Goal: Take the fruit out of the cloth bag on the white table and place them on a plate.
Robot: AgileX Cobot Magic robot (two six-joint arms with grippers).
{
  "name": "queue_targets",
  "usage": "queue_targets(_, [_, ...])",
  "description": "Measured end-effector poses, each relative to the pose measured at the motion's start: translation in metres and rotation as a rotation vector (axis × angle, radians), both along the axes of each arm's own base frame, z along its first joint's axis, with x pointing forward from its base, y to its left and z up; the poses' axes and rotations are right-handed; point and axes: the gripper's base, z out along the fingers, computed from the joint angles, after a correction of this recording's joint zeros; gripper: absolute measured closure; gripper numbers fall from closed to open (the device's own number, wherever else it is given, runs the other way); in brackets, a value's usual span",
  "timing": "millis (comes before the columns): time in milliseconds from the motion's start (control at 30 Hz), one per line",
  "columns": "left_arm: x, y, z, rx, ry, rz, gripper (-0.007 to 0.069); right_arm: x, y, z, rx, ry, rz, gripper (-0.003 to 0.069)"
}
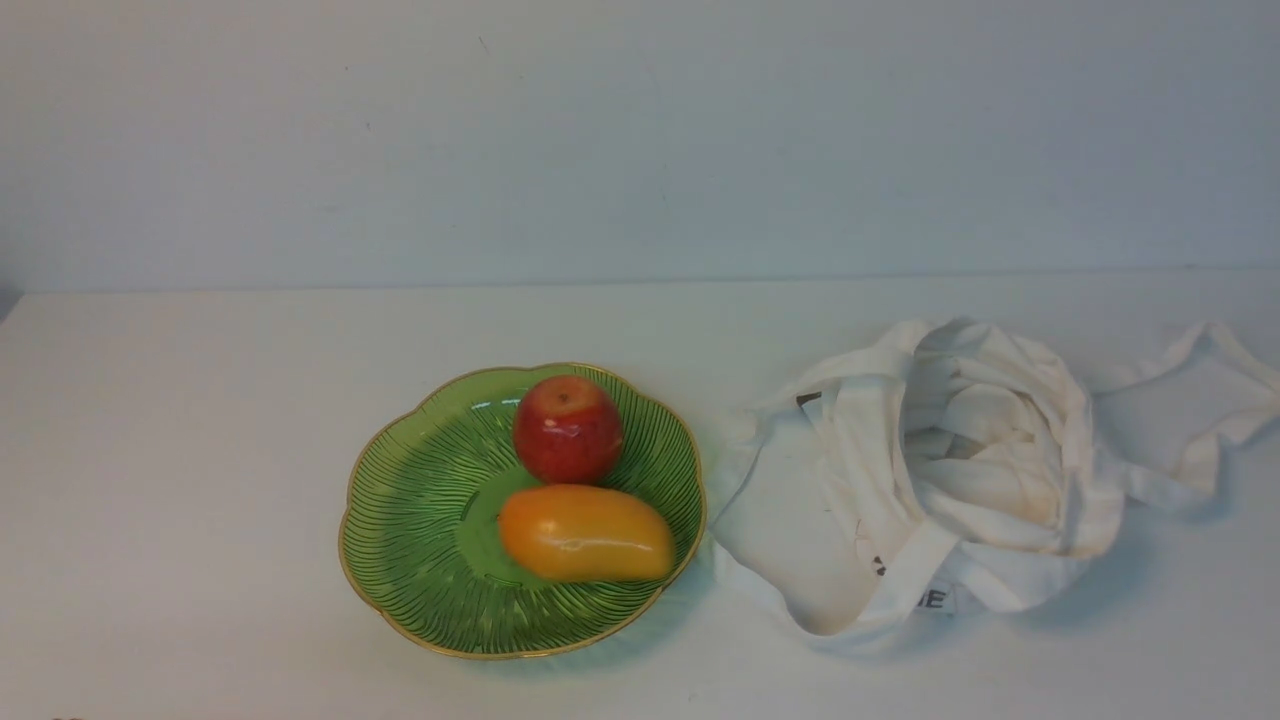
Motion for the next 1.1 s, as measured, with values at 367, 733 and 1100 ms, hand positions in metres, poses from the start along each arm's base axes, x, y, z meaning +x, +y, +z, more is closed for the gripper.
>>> queue_targets(367, [0.0, 0.0, 0.0, 0.0, 0.0, 0.0, 0.0632, -0.008, 0.005, -0.043, 0.042, -0.226, 0.075, 0.0671])
queue_targets(733, [0.0, 0.0, 0.0, 0.0, 0.0, 0.0, 0.0632, -0.004, 0.007, -0.051, 0.024, -0.185, 0.07, 0.0671])
queue_targets(1100, [0.0, 0.0, 0.0, 0.0, 0.0, 0.0, 0.0632, 0.004, 0.012, -0.063, -0.102, -0.111, 0.068, 0.0671])
